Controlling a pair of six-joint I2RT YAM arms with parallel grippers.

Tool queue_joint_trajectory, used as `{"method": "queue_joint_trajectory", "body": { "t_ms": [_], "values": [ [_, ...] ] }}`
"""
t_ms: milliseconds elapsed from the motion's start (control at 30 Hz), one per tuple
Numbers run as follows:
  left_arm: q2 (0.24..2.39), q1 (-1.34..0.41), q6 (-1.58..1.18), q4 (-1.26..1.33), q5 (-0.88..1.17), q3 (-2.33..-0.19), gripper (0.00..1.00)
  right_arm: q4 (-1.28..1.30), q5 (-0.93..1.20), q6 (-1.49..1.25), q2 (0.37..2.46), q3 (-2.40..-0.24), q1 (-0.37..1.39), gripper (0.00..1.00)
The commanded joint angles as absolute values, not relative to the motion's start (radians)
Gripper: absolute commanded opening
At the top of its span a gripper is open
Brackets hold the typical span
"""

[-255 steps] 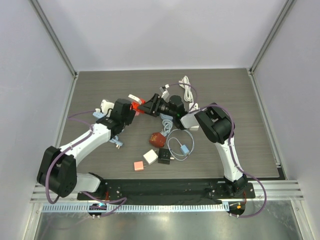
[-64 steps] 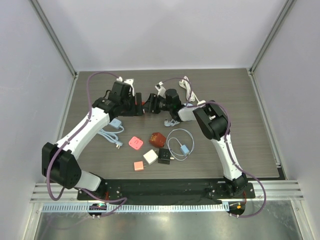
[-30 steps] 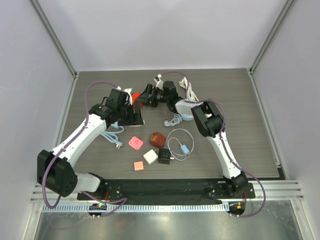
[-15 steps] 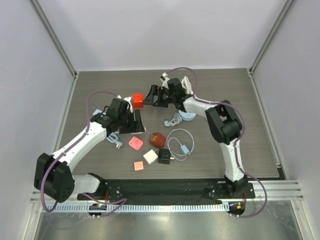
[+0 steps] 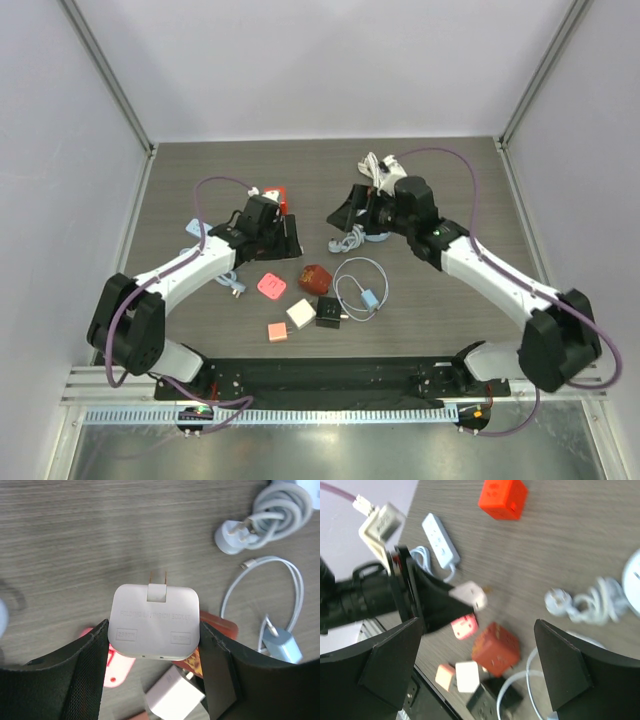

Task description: Pull the plug off the socket

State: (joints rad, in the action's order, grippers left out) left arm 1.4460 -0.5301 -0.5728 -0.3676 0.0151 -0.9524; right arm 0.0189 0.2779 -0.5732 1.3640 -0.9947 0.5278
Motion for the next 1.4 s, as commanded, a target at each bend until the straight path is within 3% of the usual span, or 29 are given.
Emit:
{"method": "queue_joint_trajectory", "body": {
  "t_ms": [0, 267, 333, 367, 400, 533, 800, 1067, 1367],
  "values": [
    [1.486, -0.534, -0.56, -0.278, -0.063, -0.966, 0.0, 0.135, 0.166, -0.557, 1.209, -0.904, 0.515, 1.0],
    [1.578, -0.581, -0.552, -0.149, -0.058, -0.919, 0.08, 0.138, 0.193, -0.649, 0.986, -0.781, 0.489, 1.0],
    [1.6, -0.592, -0.551, -0.13, -0.058, -0.917, 0.14, 0.14, 0.234, -0.663, 0.985, -0.776, 0.491, 1.0],
    [1.603, -0.601, -0.546, -0.127, -0.057, -0.917, 0.2, 0.14, 0.254, -0.678, 0.98, -0.764, 0.491, 0.99],
    [1.601, -0.606, -0.543, -0.123, -0.057, -0.913, 0.38, 0.13, 0.271, -0.699, 0.977, -0.753, 0.491, 1.0],
    [1.574, -0.617, -0.531, -0.11, -0.067, -0.891, 0.72, 0.1, 0.31, -0.745, 0.953, -0.689, 0.491, 1.0],
    [1.471, -0.617, -0.514, -0.132, -0.066, -0.885, 0.98, 0.094, 0.255, -0.782, 0.884, -0.589, 0.491, 1.0],
    [1.263, -0.617, -0.549, -0.173, -0.054, -0.819, 1.0, 0.092, 0.224, -0.819, 0.845, -0.535, 0.491, 1.0],
    [0.904, -0.617, -0.745, -0.111, 0.176, -0.545, 1.0, 0.175, -0.006, -0.896, 0.634, -0.402, 0.491, 1.0]
  ]
}}
